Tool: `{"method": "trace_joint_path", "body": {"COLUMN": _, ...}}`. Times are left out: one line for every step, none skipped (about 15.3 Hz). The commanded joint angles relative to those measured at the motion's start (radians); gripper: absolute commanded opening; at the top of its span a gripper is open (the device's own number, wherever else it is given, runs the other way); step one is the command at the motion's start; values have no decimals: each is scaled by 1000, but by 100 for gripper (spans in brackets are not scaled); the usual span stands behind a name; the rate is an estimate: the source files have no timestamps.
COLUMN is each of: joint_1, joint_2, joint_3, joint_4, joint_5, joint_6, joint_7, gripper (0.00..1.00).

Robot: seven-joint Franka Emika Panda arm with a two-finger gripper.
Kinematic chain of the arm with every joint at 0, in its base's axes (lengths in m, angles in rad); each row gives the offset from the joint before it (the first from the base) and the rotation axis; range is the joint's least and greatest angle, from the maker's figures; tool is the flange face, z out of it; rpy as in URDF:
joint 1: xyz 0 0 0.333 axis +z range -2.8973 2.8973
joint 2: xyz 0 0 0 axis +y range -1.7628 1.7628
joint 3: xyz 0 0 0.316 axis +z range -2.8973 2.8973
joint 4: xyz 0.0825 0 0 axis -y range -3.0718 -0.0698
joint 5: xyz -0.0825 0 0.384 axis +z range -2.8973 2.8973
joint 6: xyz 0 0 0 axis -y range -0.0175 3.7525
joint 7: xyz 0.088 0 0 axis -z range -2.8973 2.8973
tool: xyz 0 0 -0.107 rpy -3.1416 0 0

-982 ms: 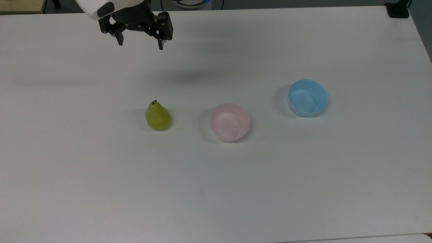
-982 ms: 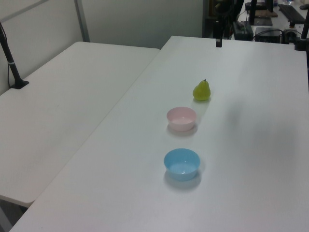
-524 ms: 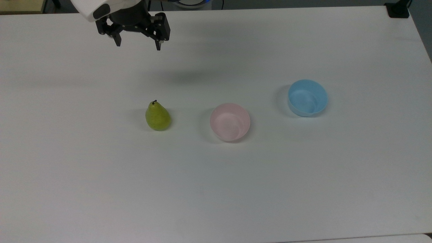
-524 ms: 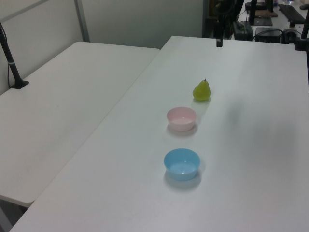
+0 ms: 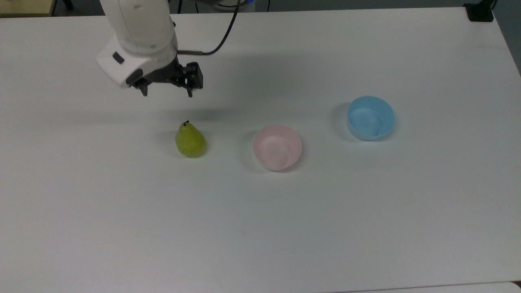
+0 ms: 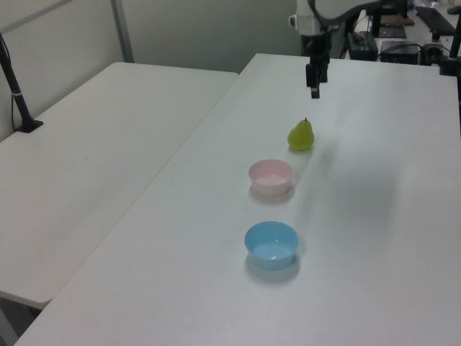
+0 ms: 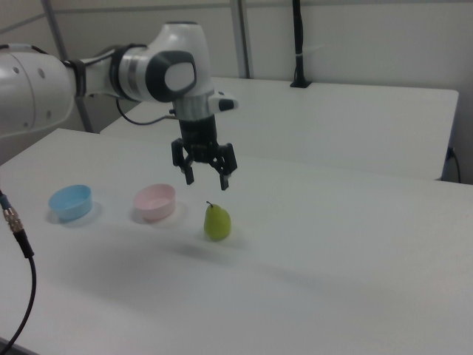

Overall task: Place the pear in the bowl
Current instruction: 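Move the open gripper over the green pear and lower it, then close the gripper around the green pear and lift it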

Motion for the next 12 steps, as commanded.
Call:
{"method": "trace_joint_path", "body": {"joint_1": 50, "joint_2": 77, "joint_3": -27, "joint_4": 9, "joint_5": -8, "joint_6": 80, "joint_7": -25, "gripper": 100}}
{"method": "trace_joint_path", "body": {"joint_1": 60, "joint_2": 100, "joint_3": -27, "joint_4": 6, "joint_5": -8, "joint_6": 95, "joint_7": -19, "gripper": 100}}
{"method": "trace_joint_path", "body": {"joint_1": 68, "joint_2": 120, "joint_3": -27, "joint_4": 5, "joint_5": -13, "joint_6": 114, "joint_7": -16, "gripper": 100}}
{"method": "trace_joint_path", "body": {"joint_1": 79, "joint_2": 146, "joint_3": -27, "joint_4": 5, "joint_5": -16, "joint_6": 140, "joint_7": -15, "gripper": 100}}
{"method": "trace_joint_path", "body": {"joint_1": 83, "joint_2": 163, "joint_3": -27, "joint_4": 3, "joint_5": -19, "joint_6": 154, "joint_7": -15, "gripper": 100}}
{"method": "trace_joint_path", "body": {"joint_1": 94, "joint_2": 182, "joint_3": -27, "joint_4": -2, "joint_5": -28, "joint_6": 178, "joint_7": -2, "gripper": 100}}
{"method": "trace_joint_path", "body": {"joint_1": 97, "joint_2": 199, "joint_3": -27, "joint_4": -3, "joint_5": -31, "joint_6": 210, "joint_7": 17, "gripper": 100}}
{"method": "trace_joint_path", "body": {"joint_1": 97, "joint_2": 202, "joint_3": -27, "joint_4": -9, "joint_5": -41, "joint_6": 229, "joint_7": 21, "gripper": 100}}
{"method": "trace_joint_path", "body": {"joint_1": 97, "joint_2": 202, "joint_3": -27, "joint_4": -31, "joint_5": -66, "joint_6": 250, "joint_7": 22, "gripper": 95}}
{"method": "trace_joint_path", "body": {"joint_1": 96, "joint_2": 203, "joint_3": -27, "joint_4": -35, "joint_5": -73, "joint_6": 260, "joint_7": 21, "gripper": 84}}
{"method": "trace_joint_path", "body": {"joint_1": 96, "joint_2": 208, "joint_3": -27, "joint_4": -37, "joint_5": -74, "joint_6": 260, "joint_7": 16, "gripper": 70}}
{"method": "trace_joint_path", "body": {"joint_1": 96, "joint_2": 208, "joint_3": -27, "joint_4": -38, "joint_5": -74, "joint_6": 258, "joint_7": 15, "gripper": 55}}
